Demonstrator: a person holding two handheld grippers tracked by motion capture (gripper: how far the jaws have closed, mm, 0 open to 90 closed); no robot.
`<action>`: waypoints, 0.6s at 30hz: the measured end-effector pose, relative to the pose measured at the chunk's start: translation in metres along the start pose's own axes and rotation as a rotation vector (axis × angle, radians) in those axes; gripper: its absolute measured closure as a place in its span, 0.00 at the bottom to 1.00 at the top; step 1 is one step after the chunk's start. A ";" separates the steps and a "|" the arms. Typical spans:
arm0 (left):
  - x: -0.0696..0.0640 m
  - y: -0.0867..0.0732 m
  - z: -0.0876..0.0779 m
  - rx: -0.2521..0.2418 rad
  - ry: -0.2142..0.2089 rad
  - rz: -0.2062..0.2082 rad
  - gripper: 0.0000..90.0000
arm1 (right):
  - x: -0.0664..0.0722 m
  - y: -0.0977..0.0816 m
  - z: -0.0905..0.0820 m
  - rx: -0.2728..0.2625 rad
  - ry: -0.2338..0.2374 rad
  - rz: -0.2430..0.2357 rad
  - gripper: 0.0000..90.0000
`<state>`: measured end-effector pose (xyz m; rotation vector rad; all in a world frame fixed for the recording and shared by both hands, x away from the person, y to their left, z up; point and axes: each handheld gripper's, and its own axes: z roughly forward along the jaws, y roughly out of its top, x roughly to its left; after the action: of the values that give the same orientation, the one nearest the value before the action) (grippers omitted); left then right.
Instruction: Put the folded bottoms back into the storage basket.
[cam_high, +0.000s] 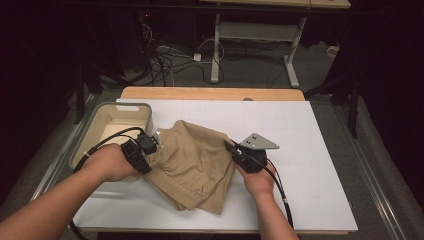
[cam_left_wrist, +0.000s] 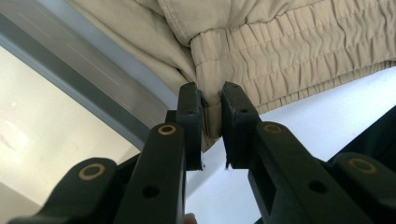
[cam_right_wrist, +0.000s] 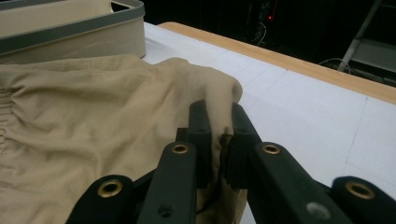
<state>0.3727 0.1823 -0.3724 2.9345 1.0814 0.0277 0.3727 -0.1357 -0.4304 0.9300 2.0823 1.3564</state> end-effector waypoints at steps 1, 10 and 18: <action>-0.001 0.000 -0.001 0.000 0.002 0.001 0.86 | 0.000 -0.002 0.000 -0.011 -0.003 0.003 0.94; 0.002 0.002 -0.009 0.010 0.019 0.002 0.86 | -0.003 -0.009 -0.001 0.005 0.020 0.029 0.94; 0.007 0.003 -0.010 0.035 -0.006 0.021 0.86 | 0.003 -0.006 -0.003 -0.014 0.055 0.046 0.94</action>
<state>0.3801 0.1850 -0.3627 2.9752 1.0606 -0.0002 0.3668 -0.1370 -0.4344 0.9499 2.1010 1.4336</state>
